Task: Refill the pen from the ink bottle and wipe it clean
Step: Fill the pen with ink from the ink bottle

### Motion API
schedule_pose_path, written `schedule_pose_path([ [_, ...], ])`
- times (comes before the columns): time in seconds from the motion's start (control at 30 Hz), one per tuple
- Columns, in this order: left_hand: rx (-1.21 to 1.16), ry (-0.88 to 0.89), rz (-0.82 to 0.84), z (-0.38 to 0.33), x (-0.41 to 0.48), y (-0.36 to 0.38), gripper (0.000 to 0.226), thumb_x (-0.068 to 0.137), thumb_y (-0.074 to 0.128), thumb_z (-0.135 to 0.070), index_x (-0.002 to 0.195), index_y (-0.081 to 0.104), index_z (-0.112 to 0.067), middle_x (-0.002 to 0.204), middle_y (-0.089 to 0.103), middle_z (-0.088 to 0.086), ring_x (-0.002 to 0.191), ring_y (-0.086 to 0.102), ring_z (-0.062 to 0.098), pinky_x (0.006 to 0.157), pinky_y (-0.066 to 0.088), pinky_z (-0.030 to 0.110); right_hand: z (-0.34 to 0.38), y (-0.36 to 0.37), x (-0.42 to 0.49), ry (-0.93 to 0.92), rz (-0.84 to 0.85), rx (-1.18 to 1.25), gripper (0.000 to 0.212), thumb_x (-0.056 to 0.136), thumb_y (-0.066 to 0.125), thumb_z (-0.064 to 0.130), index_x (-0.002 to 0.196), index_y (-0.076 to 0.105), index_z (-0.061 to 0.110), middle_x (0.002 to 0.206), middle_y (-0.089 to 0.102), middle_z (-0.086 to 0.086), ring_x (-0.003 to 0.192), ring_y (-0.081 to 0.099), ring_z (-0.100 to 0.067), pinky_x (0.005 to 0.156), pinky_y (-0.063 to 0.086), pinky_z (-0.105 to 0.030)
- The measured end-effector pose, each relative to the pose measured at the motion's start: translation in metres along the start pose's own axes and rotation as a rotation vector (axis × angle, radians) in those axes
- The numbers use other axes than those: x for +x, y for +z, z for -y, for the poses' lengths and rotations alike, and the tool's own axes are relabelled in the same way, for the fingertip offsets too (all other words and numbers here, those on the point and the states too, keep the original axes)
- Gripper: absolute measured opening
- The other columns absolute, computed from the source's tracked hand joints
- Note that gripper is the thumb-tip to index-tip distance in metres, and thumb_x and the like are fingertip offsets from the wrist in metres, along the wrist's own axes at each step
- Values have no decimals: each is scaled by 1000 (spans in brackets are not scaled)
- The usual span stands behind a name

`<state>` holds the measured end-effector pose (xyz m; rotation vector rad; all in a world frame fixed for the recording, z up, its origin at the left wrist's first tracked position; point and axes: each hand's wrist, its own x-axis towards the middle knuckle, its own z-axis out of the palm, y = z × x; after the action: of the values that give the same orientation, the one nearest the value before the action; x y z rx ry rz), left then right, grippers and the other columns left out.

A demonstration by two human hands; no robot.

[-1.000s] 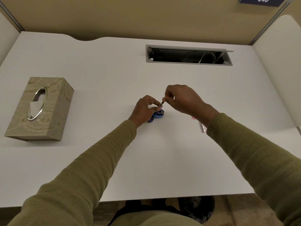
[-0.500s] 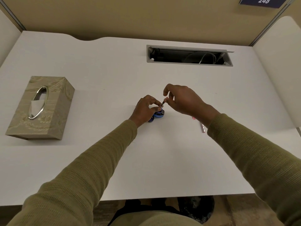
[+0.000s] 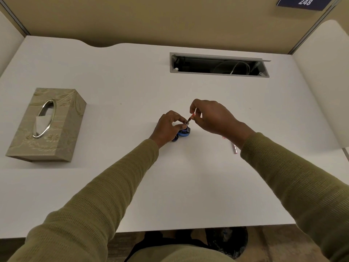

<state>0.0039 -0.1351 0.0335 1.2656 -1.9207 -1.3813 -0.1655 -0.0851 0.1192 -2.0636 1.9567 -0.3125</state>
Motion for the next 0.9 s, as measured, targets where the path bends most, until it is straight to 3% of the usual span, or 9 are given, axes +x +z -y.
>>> schedule_pose_path([
  [0.1,17,-3,7,1,1,1,9,84,76,-18,93,73,-21,111,62,-3,115,52,20,101,39,35,-1,1,0,15,-4,12,9,93,59,15,100,63,16,92,70,-1,84,62,-22,68,47,-35],
  [0.27,18,5,7,2,-1,1,10,84,76,-17,91,73,-24,110,63,-3,114,52,21,102,39,36,1,0,2,25,2,13,12,93,65,26,93,64,14,89,68,0,80,59,-21,67,44,-34],
  [0.47,-4,23,-10,1,-2,-1,26,82,77,-19,79,64,-42,110,64,-3,114,54,22,105,40,43,1,0,1,-14,-7,18,11,93,65,25,100,62,18,86,67,1,77,58,-20,63,37,-30],
  [0.67,-4,31,-13,4,-1,1,24,82,77,-19,81,66,-40,109,63,-4,113,53,21,104,40,42,2,0,3,16,-12,12,20,92,67,32,89,61,13,80,62,2,74,56,-20,62,39,-33],
  [0.9,12,19,3,6,0,1,12,84,76,-19,89,72,-29,111,62,-5,114,51,19,102,39,36,3,0,0,-12,-1,4,19,90,68,26,104,59,18,84,67,1,73,55,-19,63,37,-30],
])
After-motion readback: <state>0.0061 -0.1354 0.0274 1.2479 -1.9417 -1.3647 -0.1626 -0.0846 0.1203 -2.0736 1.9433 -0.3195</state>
